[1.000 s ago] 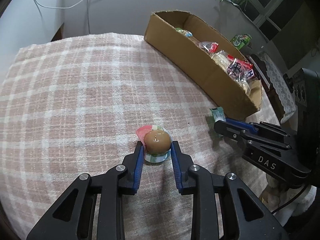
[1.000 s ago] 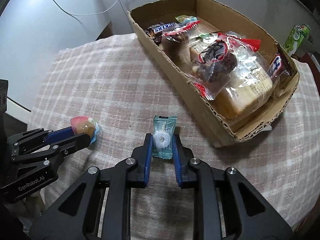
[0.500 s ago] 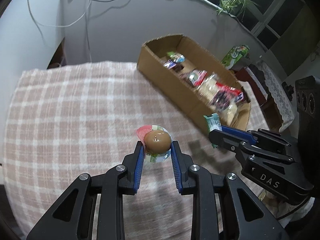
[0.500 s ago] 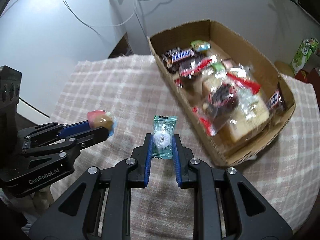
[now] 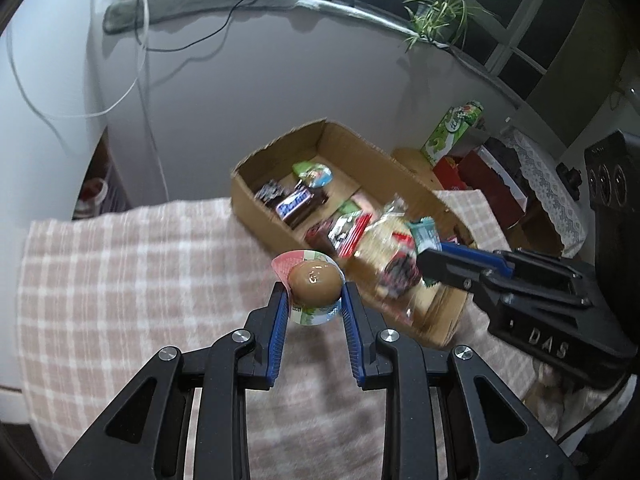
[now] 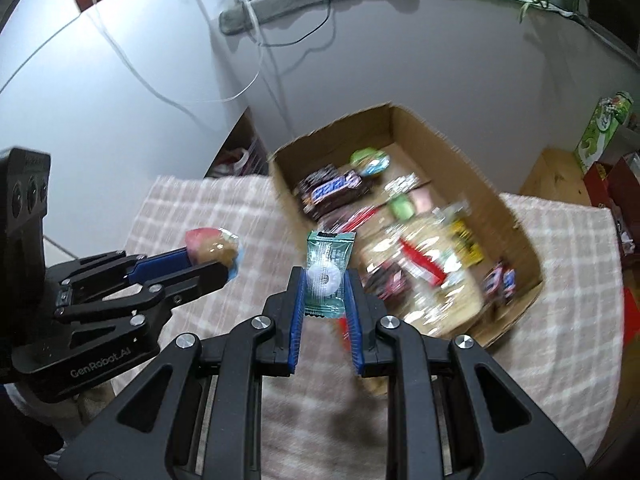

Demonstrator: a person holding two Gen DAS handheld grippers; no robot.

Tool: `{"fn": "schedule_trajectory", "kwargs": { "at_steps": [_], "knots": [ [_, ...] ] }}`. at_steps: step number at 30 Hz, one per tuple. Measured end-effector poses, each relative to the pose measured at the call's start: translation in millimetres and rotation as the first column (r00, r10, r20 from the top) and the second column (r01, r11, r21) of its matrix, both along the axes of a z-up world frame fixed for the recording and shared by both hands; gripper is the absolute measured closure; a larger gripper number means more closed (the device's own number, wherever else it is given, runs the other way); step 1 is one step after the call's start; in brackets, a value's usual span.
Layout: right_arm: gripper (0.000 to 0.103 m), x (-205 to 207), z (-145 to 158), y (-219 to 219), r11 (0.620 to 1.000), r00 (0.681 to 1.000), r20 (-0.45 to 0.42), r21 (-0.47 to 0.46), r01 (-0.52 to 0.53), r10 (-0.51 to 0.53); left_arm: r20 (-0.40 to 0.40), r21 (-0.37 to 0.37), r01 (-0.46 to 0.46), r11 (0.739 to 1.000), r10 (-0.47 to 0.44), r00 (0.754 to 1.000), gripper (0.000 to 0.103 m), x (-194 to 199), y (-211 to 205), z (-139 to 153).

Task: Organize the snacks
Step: 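Carry both candies over the box and open both grippers to release them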

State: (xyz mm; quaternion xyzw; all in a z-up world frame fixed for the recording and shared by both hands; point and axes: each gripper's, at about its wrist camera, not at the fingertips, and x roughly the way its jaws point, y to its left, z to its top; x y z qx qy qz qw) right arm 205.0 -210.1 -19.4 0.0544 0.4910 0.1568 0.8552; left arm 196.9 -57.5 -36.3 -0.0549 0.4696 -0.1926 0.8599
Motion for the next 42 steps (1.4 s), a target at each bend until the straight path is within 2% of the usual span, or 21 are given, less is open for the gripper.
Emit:
{"fn": "schedule_trajectory", "kwargs": {
  "at_steps": [8, 18, 31, 39, 42],
  "knots": [
    [0.083, 40, 11, -29, 0.999, 0.999, 0.033, -0.017, 0.042, -0.041, 0.021, 0.011, 0.030, 0.999, -0.030, 0.999, 0.078, 34, -24, 5],
    [0.083, 76, -6, -44, 0.999, 0.999, -0.003, -0.021, 0.048, -0.048, 0.000, 0.013, 0.031, 0.999, -0.031, 1.000, 0.078, 66, -39, 0],
    [0.082, 84, -23, -48, 0.999, 0.997, -0.068, -0.012, 0.041, -0.042, -0.050, 0.017, 0.034, 0.999, -0.033, 0.998, 0.077, 78, -46, -11],
    [0.080, 81, -23, -49, 0.999, 0.997, -0.067, -0.023, 0.043, -0.045, -0.047, 0.031, 0.034, 0.999, -0.032, 0.998, 0.076, 77, -48, -10],
    [0.080, 79, -21, -48, 0.999, 0.997, -0.064, -0.031, 0.042, -0.044, -0.043, 0.038, 0.033, 0.999, -0.031, 0.999, 0.069, 77, -48, -8]
  ]
}}
